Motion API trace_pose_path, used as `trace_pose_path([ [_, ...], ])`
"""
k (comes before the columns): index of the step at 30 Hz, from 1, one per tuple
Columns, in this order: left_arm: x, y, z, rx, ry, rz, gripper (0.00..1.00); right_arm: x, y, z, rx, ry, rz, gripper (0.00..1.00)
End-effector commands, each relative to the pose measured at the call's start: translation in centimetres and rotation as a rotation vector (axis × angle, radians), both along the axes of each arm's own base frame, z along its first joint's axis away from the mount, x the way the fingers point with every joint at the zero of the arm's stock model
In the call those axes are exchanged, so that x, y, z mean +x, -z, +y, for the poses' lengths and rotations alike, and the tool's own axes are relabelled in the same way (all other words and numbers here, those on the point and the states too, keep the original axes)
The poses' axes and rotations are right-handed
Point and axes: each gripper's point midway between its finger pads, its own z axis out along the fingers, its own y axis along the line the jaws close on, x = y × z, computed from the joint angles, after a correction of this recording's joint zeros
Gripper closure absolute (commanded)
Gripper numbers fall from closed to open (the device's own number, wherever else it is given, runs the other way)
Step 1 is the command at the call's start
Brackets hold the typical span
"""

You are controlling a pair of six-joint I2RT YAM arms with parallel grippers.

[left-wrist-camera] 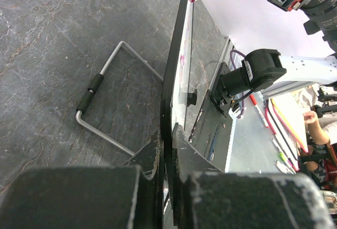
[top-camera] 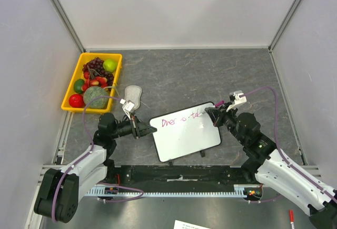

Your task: Write a sentence on the whiteboard

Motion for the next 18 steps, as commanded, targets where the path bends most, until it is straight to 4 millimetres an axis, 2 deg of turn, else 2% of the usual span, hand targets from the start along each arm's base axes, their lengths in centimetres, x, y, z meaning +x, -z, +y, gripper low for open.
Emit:
trace_pose_path([
  [1, 0.4, -0.3, 0.1, 0.021, 0.002, -0.102, 0.98, 0.3, 0.6, -0.4, -0.025, 0.026, 0.022, 1.0],
  [2, 0.4, -0.3, 0.1, 0.021, 0.002, -0.102, 0.98, 0.5, -0.3, -0.4, -0.005, 0.034, -0.002, 1.0],
  [8, 0.4, -0.3, 0.1, 0.021, 0.002, -0.1, 0.98, 1.1, -1.9, -0.5, 0.031, 0.065, -0.033, 1.0],
  [18, 0.4, -0.3, 0.1, 0.022, 0.002, -0.1, 0.98, 1.8, -3.0, -0.5, 0.046, 0.087, -0.05, 1.0],
])
